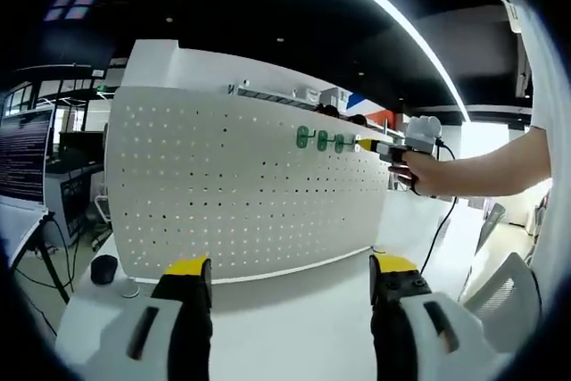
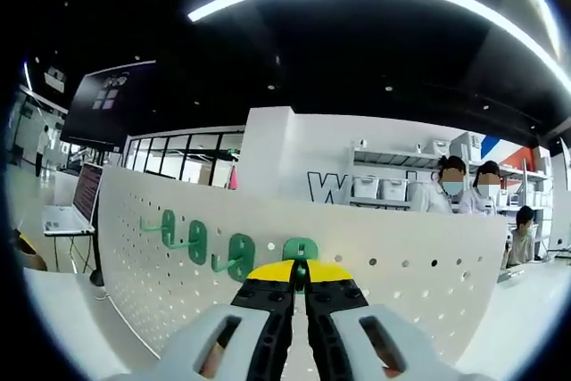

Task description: Insert the hook assembly into the mounting plate slot until the hook locks in place.

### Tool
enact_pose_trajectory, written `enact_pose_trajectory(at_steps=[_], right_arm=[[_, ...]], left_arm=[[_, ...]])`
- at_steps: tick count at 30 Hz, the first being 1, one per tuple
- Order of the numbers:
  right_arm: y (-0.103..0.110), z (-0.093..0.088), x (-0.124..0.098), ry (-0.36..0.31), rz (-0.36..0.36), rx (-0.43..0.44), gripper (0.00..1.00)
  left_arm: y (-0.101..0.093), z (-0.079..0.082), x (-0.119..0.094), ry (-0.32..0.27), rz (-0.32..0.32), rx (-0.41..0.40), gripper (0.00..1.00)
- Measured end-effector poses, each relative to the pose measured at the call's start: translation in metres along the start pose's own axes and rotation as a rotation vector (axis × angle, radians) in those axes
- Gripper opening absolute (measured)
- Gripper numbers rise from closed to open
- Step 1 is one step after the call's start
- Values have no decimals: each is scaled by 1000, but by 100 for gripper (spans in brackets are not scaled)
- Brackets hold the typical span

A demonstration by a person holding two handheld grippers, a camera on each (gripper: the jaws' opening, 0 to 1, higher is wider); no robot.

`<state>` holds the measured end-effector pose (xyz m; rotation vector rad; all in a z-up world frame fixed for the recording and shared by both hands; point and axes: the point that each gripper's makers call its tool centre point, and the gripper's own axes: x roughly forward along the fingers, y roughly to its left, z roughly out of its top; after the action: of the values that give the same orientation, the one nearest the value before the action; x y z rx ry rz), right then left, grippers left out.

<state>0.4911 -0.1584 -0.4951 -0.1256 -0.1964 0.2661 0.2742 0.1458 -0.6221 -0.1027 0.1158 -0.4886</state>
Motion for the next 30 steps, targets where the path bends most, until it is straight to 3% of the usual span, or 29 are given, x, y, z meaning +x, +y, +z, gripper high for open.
enact_pose_trajectory(at_steps=[15,30], right_arm=[[1,-5,5,9,-13,-2,1],[1,-7,7,46,-102,-16,1]], left_arm=[[2,-4,-2,7,7,-11,72],[2,-10,-2,20,6,-14,71]])
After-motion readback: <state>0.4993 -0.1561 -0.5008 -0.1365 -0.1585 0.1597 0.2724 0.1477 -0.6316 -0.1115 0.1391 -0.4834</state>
